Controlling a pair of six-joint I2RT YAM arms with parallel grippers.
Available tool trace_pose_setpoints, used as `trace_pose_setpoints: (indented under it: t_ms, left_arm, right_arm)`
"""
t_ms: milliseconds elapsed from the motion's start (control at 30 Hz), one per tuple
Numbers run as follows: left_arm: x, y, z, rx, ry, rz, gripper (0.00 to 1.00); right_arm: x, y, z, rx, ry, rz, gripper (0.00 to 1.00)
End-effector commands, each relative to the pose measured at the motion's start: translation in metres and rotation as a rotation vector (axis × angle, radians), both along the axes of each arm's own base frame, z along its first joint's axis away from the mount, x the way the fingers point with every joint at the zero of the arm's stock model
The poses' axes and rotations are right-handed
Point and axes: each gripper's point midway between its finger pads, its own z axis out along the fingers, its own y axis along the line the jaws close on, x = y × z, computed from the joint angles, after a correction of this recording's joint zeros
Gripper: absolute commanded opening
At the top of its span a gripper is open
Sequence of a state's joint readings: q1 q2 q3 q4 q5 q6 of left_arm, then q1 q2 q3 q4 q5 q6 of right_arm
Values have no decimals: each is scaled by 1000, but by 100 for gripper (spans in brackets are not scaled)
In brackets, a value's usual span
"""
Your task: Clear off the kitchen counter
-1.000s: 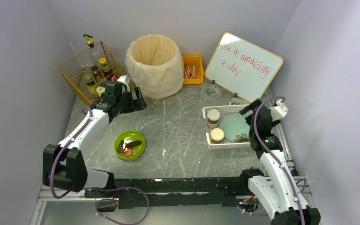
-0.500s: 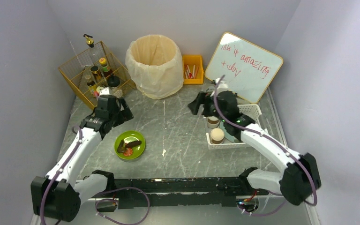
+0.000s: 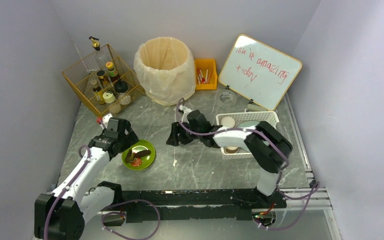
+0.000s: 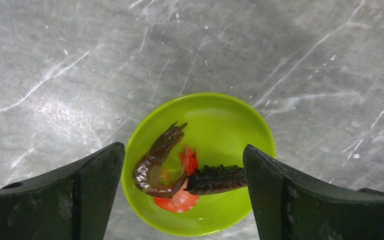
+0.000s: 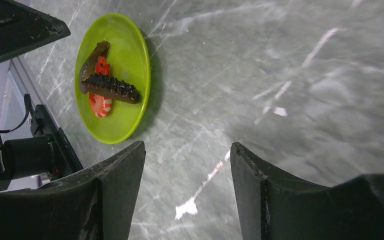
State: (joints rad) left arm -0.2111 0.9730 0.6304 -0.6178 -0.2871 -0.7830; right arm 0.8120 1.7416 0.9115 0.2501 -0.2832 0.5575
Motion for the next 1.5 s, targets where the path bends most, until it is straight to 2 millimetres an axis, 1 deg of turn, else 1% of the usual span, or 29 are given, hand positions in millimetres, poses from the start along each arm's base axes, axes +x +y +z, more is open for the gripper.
trace_pose_setpoints:
  t_ms: [0,133,167,300,367,500,667,833,967,1033,1100,1200,1300,1433,1467]
  left_arm:
    - [5,-1,2,-25,-60,26,92]
    - [0,2,-7,-7,-23,28,89]
    - [-1,3,-9,-1,-14,32,89]
    - [-9,6,-15,5,5,45,84]
    - [-13,6,-19,2,16,48,80]
    - [-17,5,-24,-9,24,54,71]
    - [-15,6,-22,-8,19,58,65]
    - [-13,5,-18,-9,11,57,65]
    - [-13,4,-18,-18,6,52,66]
    - [-13,3,-18,-19,5,49,66]
    - [-12,2,-18,-23,1,41,67]
    - [-9,-4,-16,-45,-13,14,70]
    - [-3,-13,-14,-78,-28,-29,72]
    - [5,-28,-11,-130,-54,-95,74]
    - [8,-32,-10,-146,-67,-113,74]
  right_arm:
    - [-4,52,20,179,24,90,65]
    - [-9,71,-2,201,110,106,63]
    - [-10,74,-10,198,138,106,63]
    - [-7,86,-22,208,199,87,60]
    - [-6,91,-28,200,227,79,59]
    - [-7,101,-38,179,264,82,51]
    - [-11,107,-53,128,286,84,43]
    - [-12,107,-69,86,297,73,36]
    - [-9,104,-81,61,299,51,24]
    - [-7,102,-82,56,293,35,18]
    - [-5,98,-78,56,275,14,14]
    - [4,82,-72,29,222,-54,10]
    - [15,60,-62,18,175,-130,6]
    - [30,21,-52,14,139,-249,3]
    - [34,12,-46,16,122,-276,2]
